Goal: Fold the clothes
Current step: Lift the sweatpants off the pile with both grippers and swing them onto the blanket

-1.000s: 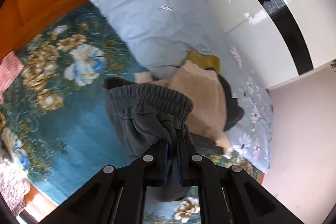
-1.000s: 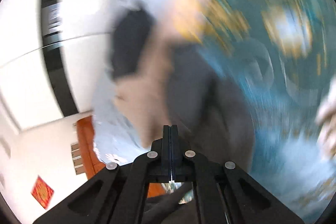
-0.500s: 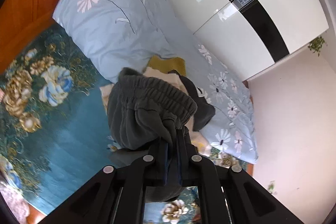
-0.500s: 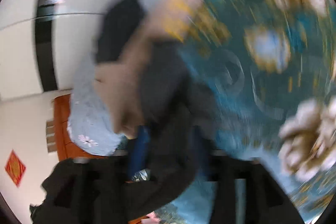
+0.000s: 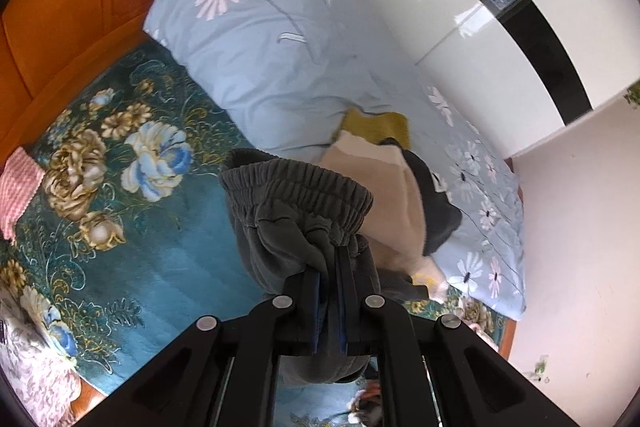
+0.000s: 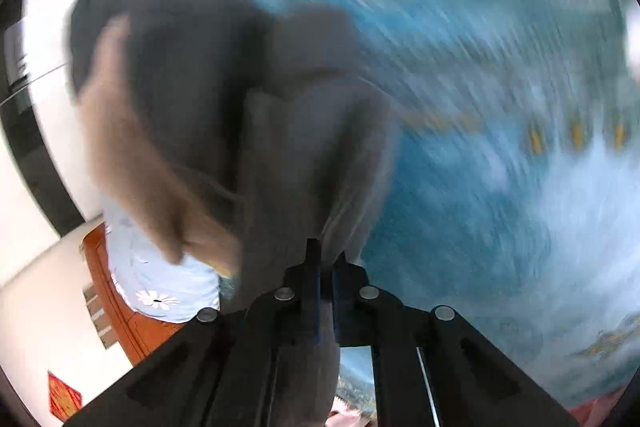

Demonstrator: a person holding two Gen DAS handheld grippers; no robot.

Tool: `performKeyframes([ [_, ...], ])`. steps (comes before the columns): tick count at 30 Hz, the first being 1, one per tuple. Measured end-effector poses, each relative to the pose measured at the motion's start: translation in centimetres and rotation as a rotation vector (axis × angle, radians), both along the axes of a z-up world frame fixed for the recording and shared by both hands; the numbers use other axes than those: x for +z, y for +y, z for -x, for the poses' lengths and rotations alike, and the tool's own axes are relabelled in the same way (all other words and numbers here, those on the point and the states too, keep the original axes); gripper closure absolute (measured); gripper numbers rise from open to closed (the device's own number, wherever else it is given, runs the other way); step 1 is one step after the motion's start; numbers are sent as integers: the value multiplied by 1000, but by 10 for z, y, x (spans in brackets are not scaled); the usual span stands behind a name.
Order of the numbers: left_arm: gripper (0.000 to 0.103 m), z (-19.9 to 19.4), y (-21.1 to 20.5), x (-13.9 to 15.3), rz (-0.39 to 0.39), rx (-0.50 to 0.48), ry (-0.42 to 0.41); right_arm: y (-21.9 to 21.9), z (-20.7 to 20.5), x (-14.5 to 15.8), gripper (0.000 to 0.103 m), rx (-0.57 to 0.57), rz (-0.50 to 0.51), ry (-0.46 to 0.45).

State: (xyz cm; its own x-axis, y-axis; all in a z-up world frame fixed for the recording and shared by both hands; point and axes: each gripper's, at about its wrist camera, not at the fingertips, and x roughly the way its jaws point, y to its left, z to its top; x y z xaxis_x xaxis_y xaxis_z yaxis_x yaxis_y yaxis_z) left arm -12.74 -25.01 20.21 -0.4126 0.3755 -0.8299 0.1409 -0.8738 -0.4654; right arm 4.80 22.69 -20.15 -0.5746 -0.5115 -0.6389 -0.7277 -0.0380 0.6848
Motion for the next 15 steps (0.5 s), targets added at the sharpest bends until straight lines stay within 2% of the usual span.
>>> performKeyframes([
  [3,96,11,2,3,-18,-3,8,52,21,79,99,2,-125,163],
  [5,96,15,6,18,-66,-22,61,87,34,133,99,3,-209,273],
  [7,96,14,9,38,-147,-44,141,125,29,207,99,-22,-317,423],
  [9,96,4,2,55,-239,-67,224,150,4,270,99,-57,-417,549],
  [10,96,-6,-3,51,-272,-78,246,157,-13,292,99,-68,-459,587],
  [12,95,-26,-11,38,-328,-96,277,165,-50,318,100,-75,-552,630],
  [13,94,-36,-16,31,-356,-106,293,164,-68,321,99,-66,-587,624],
  [14,93,-49,-19,6,-346,-109,262,162,-83,316,99,-54,-601,602],
  [15,93,-59,-21,-23,-308,-97,203,159,-99,297,99,-36,-601,545],
])
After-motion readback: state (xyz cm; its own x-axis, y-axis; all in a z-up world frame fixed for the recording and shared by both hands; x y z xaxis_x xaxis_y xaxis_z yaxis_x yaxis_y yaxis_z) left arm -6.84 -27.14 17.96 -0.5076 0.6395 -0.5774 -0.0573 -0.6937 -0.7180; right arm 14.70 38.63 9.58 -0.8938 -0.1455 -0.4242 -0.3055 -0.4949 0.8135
